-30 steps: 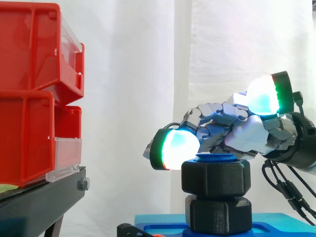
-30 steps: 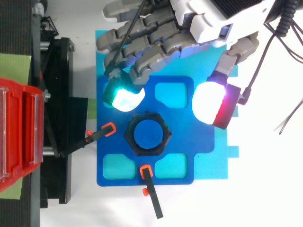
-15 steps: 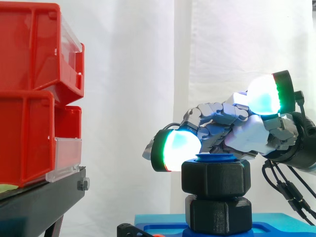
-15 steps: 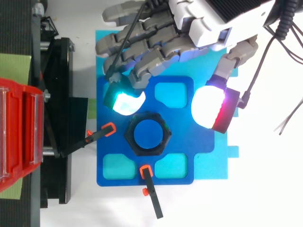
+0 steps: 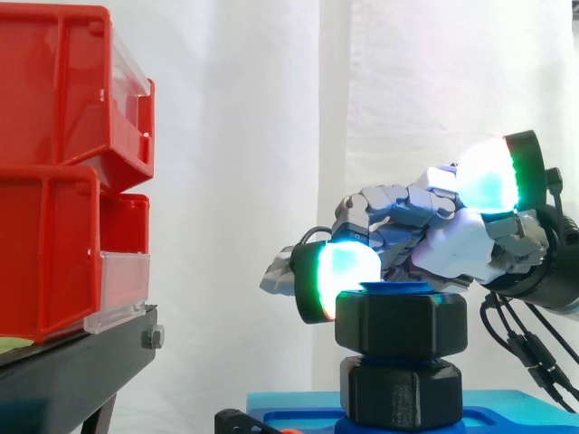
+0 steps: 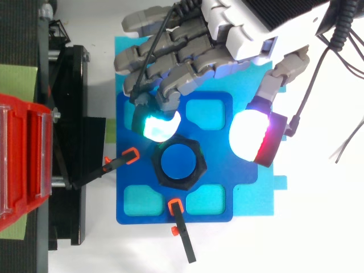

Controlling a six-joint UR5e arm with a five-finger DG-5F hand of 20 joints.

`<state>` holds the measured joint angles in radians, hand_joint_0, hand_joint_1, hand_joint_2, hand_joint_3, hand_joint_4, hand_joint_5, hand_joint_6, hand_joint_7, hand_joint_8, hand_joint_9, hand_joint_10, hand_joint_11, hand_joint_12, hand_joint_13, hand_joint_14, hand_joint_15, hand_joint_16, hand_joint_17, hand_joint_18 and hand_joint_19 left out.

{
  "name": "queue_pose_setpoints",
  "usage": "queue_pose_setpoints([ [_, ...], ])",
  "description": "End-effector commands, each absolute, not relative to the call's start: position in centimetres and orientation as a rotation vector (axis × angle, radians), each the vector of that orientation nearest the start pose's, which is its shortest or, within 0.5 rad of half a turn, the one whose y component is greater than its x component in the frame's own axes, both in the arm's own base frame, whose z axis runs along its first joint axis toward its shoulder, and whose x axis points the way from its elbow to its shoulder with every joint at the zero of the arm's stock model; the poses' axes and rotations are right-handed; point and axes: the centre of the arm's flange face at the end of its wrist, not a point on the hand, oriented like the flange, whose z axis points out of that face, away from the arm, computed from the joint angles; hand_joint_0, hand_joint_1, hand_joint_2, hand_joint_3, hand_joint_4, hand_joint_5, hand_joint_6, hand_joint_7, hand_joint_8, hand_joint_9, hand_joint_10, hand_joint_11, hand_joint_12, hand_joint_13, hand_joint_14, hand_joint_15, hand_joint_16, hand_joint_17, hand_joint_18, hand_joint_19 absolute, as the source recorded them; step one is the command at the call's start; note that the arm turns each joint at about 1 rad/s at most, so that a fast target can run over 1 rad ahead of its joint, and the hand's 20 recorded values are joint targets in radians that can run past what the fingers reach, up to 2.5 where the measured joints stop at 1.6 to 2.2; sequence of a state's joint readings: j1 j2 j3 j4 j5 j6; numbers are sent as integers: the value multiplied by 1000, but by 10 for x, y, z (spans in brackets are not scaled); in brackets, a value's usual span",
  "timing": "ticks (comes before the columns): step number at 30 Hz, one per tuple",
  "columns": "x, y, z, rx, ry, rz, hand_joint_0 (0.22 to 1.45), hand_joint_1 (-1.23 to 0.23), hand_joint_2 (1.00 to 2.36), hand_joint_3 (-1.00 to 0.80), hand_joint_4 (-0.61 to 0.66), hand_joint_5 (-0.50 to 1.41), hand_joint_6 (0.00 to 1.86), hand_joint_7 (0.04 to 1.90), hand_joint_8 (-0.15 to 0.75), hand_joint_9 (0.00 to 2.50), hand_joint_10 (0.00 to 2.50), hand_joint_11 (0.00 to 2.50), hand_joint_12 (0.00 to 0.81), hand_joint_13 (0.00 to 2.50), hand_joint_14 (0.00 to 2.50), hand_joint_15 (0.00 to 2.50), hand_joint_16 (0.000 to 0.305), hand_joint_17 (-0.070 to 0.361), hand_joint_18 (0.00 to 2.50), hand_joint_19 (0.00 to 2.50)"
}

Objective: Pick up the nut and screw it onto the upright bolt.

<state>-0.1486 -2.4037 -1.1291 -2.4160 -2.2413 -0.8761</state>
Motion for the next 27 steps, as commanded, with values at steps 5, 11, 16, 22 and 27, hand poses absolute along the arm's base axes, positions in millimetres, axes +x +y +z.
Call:
queue_pose_setpoints([
  [5,764,-188,230,-47,1362,876,473,-176,1000,-500,287,-74,504,1198,282,605,0,0,335,418,0,0,39,88,192,0],
  [11,764,-192,235,-51,1358,874,479,-206,1000,-500,257,-18,501,1353,278,707,0,0,327,474,0,0,37,84,246,0],
  [16,765,-194,239,-68,1354,877,486,-231,1000,-500,209,19,532,1352,262,858,0,0,304,558,0,0,35,78,338,0],
  [22,765,-199,244,-66,1355,875,492,-247,1000,-500,147,56,567,1290,183,1132,0,0,253,735,0,0,28,64,542,100],
  [27,765,-200,246,-71,1353,875,489,-228,1000,-500,146,43,554,1304,203,1123,0,0,248,740,1,0,28,62,568,109],
])
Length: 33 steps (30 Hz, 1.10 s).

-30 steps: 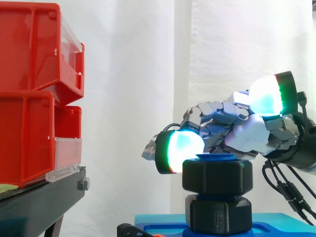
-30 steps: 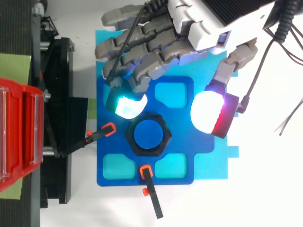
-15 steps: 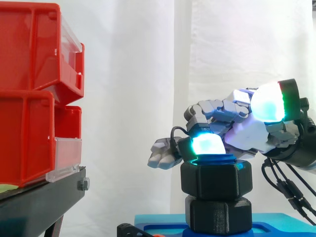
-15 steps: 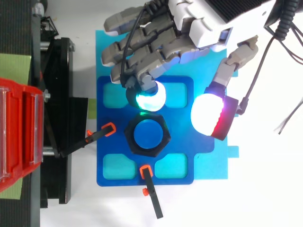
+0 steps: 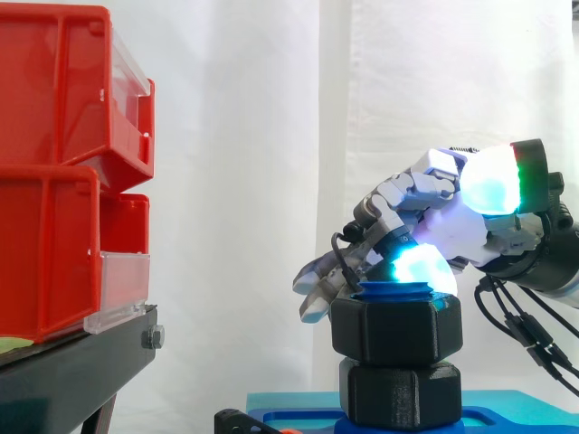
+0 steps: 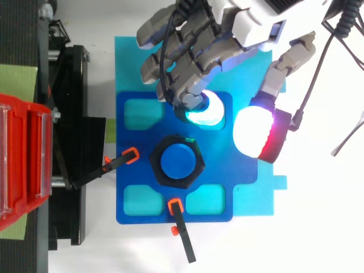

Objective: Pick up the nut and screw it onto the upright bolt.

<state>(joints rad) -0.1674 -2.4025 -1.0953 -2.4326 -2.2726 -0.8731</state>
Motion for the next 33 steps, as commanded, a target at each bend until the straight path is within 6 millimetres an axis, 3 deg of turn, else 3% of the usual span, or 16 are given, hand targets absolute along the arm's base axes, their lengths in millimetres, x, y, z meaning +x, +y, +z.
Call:
queue_pose_setpoints([
  [1,765,-200,245,-71,1353,875,485,-217,1000,-500,169,36,510,1381,213,1081,0,0,269,676,0,0,29,65,491,78],
  [5,769,-204,261,-96,1335,873,475,-190,1000,-500,233,-29,504,1227,249,874,0,0,315,496,0,0,34,78,273,0],
  [7,771,-208,268,-105,1329,874,467,-185,1000,-500,269,-80,504,1041,241,747,0,0,327,419,0,0,38,84,194,0],
  [14,777,-211,290,-132,1301,890,457,-178,1000,-500,209,-156,502,714,234,546,0,0,337,302,0,0,42,95,96,0],
  [17,779,-206,291,-140,1289,894,453,-171,1000,-500,182,-172,502,661,230,489,0,0,344,267,0,0,44,99,40,0],
  [22,777,-198,274,-107,1290,913,450,-159,1000,-500,158,-191,501,609,225,422,0,0,350,220,0,0,45,102,0,0],
  [29,783,-187,274,-98,1248,949,449,-153,1000,-500,157,-195,501,608,226,402,0,0,350,196,0,0,46,104,0,0],
  [33,786,-184,263,-76,1254,951,449,-152,1000,-500,158,-196,501,612,228,399,0,0,351,196,0,0,46,104,0,0],
])
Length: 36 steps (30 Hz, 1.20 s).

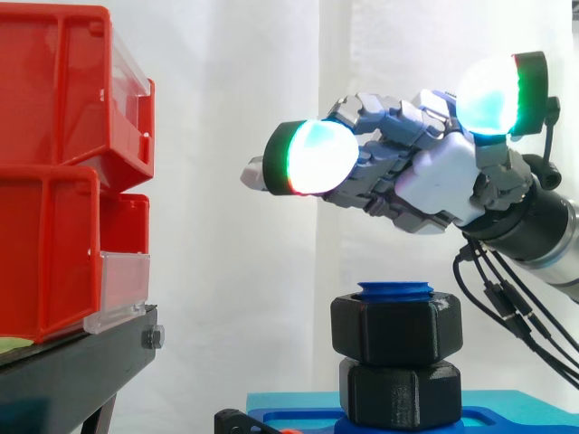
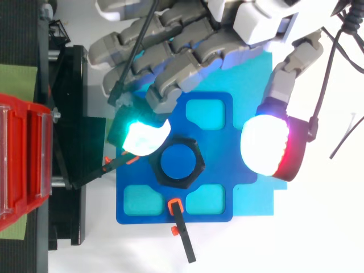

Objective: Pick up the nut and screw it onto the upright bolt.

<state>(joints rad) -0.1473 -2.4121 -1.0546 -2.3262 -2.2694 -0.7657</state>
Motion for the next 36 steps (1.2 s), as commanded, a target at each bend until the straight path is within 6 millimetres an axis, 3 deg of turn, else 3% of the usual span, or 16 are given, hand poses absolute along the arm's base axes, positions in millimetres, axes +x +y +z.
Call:
queue_pose_setpoints([
  [1,786,-183,262,-72,1256,952,449,-152,1000,-500,158,-196,501,612,227,399,0,0,351,197,0,0,46,104,0,0],
  [11,796,-169,238,-50,1257,957,450,-150,1000,-500,165,-194,501,632,235,404,0,0,353,200,0,0,46,104,0,0],
  [15,797,-166,237,-52,1253,959,450,-152,1000,-500,170,-190,502,654,233,407,0,0,354,210,0,0,47,105,0,0],
  [36,794,-163,202,-42,1252,957,449,-144,1000,-500,175,-188,502,661,235,411,0,0,356,228,0,0,47,107,0,0],
])
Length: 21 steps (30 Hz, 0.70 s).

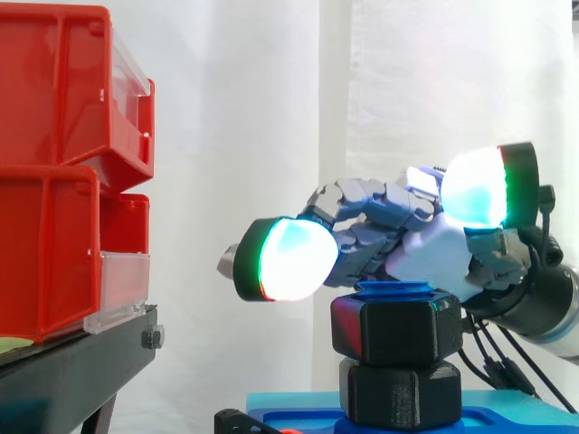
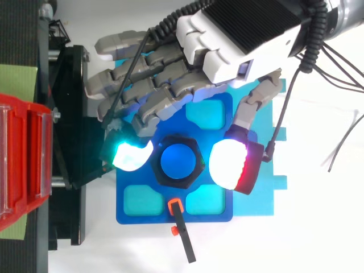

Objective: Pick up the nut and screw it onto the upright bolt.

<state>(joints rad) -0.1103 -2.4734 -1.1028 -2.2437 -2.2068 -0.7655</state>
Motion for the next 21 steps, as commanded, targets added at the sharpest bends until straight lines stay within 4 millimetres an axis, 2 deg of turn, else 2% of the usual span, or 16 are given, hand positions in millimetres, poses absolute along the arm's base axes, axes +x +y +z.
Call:
queue_pose_setpoints([
  [1,794,-163,201,-41,1251,960,449,-144,1000,-500,174,-188,502,663,236,412,0,0,356,229,0,0,47,107,0,0],
  [21,793,-156,199,-35,1271,968,448,-137,1000,-500,184,-179,502,704,242,422,0,0,359,242,0,0,47,106,0,0],
])
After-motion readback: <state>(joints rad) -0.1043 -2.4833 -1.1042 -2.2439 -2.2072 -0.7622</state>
